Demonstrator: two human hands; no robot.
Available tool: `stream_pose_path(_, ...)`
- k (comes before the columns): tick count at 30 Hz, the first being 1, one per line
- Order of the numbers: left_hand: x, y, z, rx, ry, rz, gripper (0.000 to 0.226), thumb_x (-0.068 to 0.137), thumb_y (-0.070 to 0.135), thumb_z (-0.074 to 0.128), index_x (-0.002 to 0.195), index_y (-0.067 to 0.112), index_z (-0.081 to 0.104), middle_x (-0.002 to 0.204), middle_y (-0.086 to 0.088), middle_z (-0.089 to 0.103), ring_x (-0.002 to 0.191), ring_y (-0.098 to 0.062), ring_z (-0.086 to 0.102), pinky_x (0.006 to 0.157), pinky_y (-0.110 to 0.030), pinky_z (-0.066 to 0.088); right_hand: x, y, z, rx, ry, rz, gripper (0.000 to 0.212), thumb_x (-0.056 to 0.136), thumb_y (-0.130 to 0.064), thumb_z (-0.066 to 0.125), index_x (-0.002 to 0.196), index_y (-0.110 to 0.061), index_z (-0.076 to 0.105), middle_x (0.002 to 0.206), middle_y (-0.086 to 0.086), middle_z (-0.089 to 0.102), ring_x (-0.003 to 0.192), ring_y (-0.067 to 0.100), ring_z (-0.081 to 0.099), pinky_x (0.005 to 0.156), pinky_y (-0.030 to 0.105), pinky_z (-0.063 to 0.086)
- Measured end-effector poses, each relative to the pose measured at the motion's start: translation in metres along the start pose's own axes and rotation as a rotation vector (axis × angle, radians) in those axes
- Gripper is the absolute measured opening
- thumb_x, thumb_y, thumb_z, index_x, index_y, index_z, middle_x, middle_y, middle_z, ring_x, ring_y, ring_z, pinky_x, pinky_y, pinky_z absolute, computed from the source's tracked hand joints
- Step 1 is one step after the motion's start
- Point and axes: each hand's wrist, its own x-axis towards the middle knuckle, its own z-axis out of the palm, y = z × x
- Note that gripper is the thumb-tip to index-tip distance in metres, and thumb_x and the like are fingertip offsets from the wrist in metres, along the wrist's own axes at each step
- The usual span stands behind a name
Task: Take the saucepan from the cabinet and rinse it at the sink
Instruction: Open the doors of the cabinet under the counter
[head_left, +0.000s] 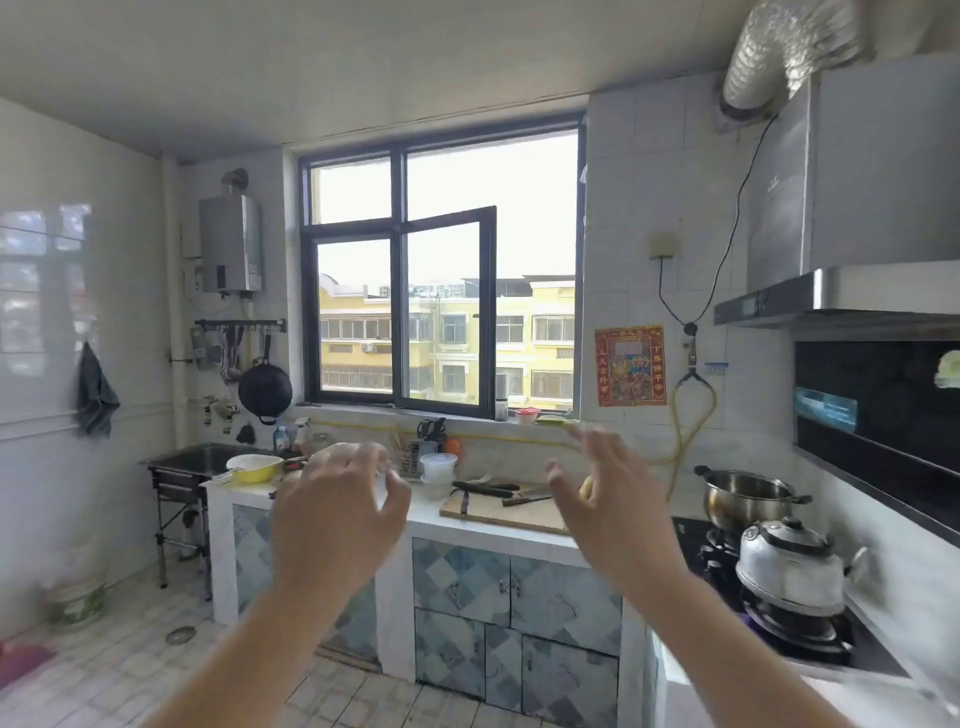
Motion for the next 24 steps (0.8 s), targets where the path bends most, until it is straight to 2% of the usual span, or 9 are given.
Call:
stream_pose_path(1,0.014,-0.005,0.006,0.073,0.039,0.074,0.029,0.085,0.035,0.049,0.1,0.019,0.068,0.093,0.003,0.071,0.081,-0.015,0.064,0.071,-0.031,0.049,0.012,0.005,0.003,-0.036,0.008,-0.034,0.05,0.091,-0.043,0.044,0.137,-0.025,0.038,0.138,-0.004,0.047,0.119,0.015,0.05,0.104,0.037,0.039)
stream_pose_path(3,0.036,-0.013,0.017,0.158,0.001,0.127,0.027,0.085,0.035,0.047,0.093,0.018,0.067,0.089,0.002,0.07,0.078,-0.016,0.061,0.072,-0.032,0.043,0.033,0.013,0.011,-0.117,0.012,-0.072,0.051,0.091,-0.045,0.042,0.137,-0.024,0.037,0.141,-0.003,0.046,0.125,0.016,0.044,0.105,0.039,0.034)
stream_pose_path(6,0.064,-0.032,0.04,0.179,-0.069,0.13,0.025,0.083,0.034,0.047,0.088,0.019,0.065,0.087,0.003,0.068,0.076,-0.017,0.057,0.076,-0.033,0.043,0.062,0.024,0.038,-0.2,-0.012,-0.105,0.054,0.09,-0.046,0.041,0.139,-0.024,0.035,0.141,-0.001,0.046,0.128,0.019,0.042,0.104,0.039,0.033)
stream_pose_path(10,0.099,-0.068,0.076,0.201,-0.047,0.158,0.026,0.082,0.036,0.047,0.087,0.019,0.066,0.085,0.003,0.067,0.077,-0.018,0.059,0.078,-0.035,0.043,0.101,0.031,0.091,-0.236,-0.013,-0.126,0.054,0.09,-0.048,0.041,0.138,-0.022,0.037,0.141,0.0,0.046,0.13,0.021,0.041,0.104,0.041,0.034)
stream_pose_path(17,0.164,-0.112,0.163,0.241,-0.07,0.17,0.023,0.079,0.033,0.045,0.079,0.019,0.063,0.075,0.004,0.065,0.07,-0.017,0.057,0.067,-0.03,0.038,0.173,0.049,0.172,-0.319,-0.041,-0.167,0.056,0.09,-0.052,0.038,0.139,-0.024,0.035,0.145,-0.003,0.042,0.133,0.019,0.038,0.108,0.041,0.03)
stream_pose_path(24,0.204,-0.096,0.258,0.177,-0.121,0.187,0.025,0.084,0.037,0.045,0.087,0.019,0.062,0.081,0.003,0.065,0.073,-0.017,0.056,0.065,-0.028,0.036,0.235,0.105,0.209,-0.391,-0.085,-0.123,0.058,0.09,-0.052,0.038,0.141,-0.024,0.034,0.144,0.0,0.044,0.132,0.021,0.039,0.107,0.041,0.031)
